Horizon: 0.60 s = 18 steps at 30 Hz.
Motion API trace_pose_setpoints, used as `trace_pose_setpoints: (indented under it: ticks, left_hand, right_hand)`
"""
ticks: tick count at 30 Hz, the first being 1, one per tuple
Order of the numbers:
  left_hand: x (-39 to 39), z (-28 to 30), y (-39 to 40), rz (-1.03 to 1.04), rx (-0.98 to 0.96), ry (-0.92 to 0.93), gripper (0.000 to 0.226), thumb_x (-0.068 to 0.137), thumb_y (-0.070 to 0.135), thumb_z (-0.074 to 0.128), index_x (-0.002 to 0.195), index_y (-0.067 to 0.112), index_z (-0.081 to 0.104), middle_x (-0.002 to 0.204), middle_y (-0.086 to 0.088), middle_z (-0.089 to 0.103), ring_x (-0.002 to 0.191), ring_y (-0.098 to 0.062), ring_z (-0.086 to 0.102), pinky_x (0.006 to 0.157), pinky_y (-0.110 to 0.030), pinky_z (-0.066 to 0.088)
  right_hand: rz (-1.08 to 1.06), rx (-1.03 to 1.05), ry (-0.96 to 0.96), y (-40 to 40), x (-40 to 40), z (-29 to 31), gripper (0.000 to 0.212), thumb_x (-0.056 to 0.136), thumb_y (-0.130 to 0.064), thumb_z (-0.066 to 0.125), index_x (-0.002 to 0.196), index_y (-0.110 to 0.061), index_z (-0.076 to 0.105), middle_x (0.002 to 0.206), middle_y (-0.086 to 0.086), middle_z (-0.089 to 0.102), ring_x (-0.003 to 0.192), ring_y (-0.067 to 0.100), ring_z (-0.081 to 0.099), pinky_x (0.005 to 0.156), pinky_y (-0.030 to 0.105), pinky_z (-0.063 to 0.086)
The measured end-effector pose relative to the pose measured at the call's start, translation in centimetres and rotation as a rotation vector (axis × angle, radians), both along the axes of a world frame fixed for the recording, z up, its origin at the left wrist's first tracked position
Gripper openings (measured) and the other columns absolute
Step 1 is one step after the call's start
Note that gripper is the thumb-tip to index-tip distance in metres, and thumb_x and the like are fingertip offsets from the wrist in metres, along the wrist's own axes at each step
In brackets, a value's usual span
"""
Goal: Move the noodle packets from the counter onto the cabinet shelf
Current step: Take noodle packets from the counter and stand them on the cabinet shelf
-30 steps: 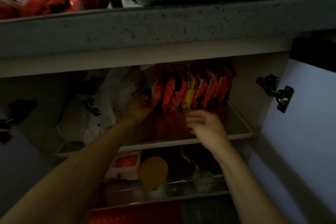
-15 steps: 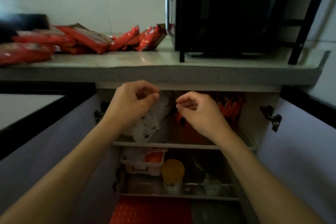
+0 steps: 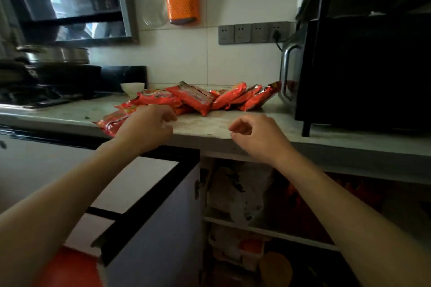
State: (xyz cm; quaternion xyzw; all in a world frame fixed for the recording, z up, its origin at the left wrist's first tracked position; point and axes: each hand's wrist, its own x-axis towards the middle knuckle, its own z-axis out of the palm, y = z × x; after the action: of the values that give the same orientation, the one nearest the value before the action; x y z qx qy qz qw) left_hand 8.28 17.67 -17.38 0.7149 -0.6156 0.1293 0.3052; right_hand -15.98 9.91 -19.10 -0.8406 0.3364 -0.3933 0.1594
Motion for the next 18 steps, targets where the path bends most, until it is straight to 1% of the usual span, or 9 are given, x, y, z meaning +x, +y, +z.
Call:
trace_pose_setpoints:
  ticks: [2,4,6,7,11,12,14,16,18]
  left_hand:
    - [2.7,-0.1,-1.4,0.111,0.086,-0.143,0.04,0.077,0.018,0.062,0.116,0.026,0.063,0.117,-0.007,0.062,0.106,-0.028,0.058,0.085,-0.038,0.05]
    - [5.0,0.0,-2.9,0.19,0.15,-0.201,0.045,0.078,0.025,0.062,0.123,0.027,0.055,0.127,-0.011,0.054,0.114,-0.033,0.053,0.088,-0.045,0.05]
    - [6.5,0.2,-4.1,0.254,0.166,-0.183,0.05,0.084,0.036,0.061,0.13,0.024,0.049,0.135,-0.016,0.049,0.122,-0.037,0.048,0.095,-0.052,0.048]
    - [7.1,0.2,-4.7,0.292,0.177,-0.158,0.057,0.085,0.043,0.061,0.135,0.023,0.044,0.139,-0.018,0.047,0.126,-0.039,0.045,0.099,-0.055,0.044]
    - [9.2,-0.5,-7.1,0.419,0.281,-0.032,0.093,0.072,0.066,0.065,0.145,0.024,0.027,0.15,-0.02,0.035,0.139,-0.046,0.027,0.11,-0.066,0.023]
    - [9.5,-0.9,-7.6,0.432,0.294,0.01,0.096,0.071,0.069,0.064,0.146,0.024,0.026,0.153,-0.019,0.032,0.141,-0.046,0.023,0.111,-0.067,0.02]
    - [9.7,-1.7,-8.7,0.458,0.278,0.031,0.092,0.074,0.072,0.057,0.146,0.025,0.027,0.155,-0.019,0.029,0.143,-0.045,0.021,0.112,-0.068,0.016]
    - [9.8,-2.0,-9.6,0.479,0.246,0.016,0.085,0.077,0.072,0.052,0.145,0.026,0.029,0.155,-0.019,0.027,0.144,-0.044,0.019,0.113,-0.067,0.014]
    - [10.1,-1.8,-10.1,0.492,0.238,0.013,0.082,0.078,0.071,0.052,0.143,0.026,0.031,0.154,-0.02,0.029,0.143,-0.044,0.02,0.112,-0.067,0.014]
  right_hand:
    - [0.018,0.0,0.013,-0.7,1.9,0.4,0.012,0.087,-0.018,0.066,0.097,-0.019,0.07,0.088,-0.008,0.067,0.082,0.006,0.062,0.07,0.016,0.045]
    - [0.037,0.004,0.015,-1.5,4.1,1.0,0.014,0.087,-0.018,0.065,0.099,-0.018,0.071,0.091,-0.007,0.068,0.085,0.006,0.062,0.073,0.019,0.047]
    - [0.061,0.007,0.008,-2.0,5.9,1.3,0.013,0.086,-0.018,0.066,0.097,-0.019,0.071,0.091,-0.007,0.068,0.084,0.005,0.062,0.072,0.019,0.048]
    - [0.073,0.004,0.006,-2.3,6.8,1.4,0.012,0.086,-0.018,0.065,0.096,-0.02,0.071,0.09,-0.007,0.068,0.083,0.004,0.063,0.07,0.018,0.047]
    - [0.106,0.012,0.029,-3.3,10.1,0.9,0.013,0.085,-0.018,0.065,0.097,-0.019,0.071,0.09,-0.006,0.068,0.083,0.006,0.063,0.068,0.015,0.047]
    - [0.108,0.024,0.037,-3.6,10.8,0.7,0.013,0.085,-0.018,0.064,0.096,-0.019,0.071,0.09,-0.005,0.068,0.083,0.006,0.063,0.067,0.014,0.046]
    - [0.105,0.03,0.047,-4.3,11.9,0.6,0.013,0.085,-0.017,0.063,0.096,-0.019,0.071,0.089,-0.005,0.068,0.081,0.007,0.063,0.066,0.016,0.048]
    - [0.085,-0.004,0.044,-5.4,13.1,1.2,0.016,0.085,-0.014,0.061,0.096,-0.016,0.072,0.088,-0.004,0.069,0.08,0.01,0.065,0.068,0.023,0.053]
    - [0.05,-0.063,0.055,-6.9,14.3,2.0,0.018,0.085,-0.011,0.058,0.098,-0.014,0.071,0.09,-0.002,0.068,0.081,0.013,0.064,0.071,0.028,0.053]
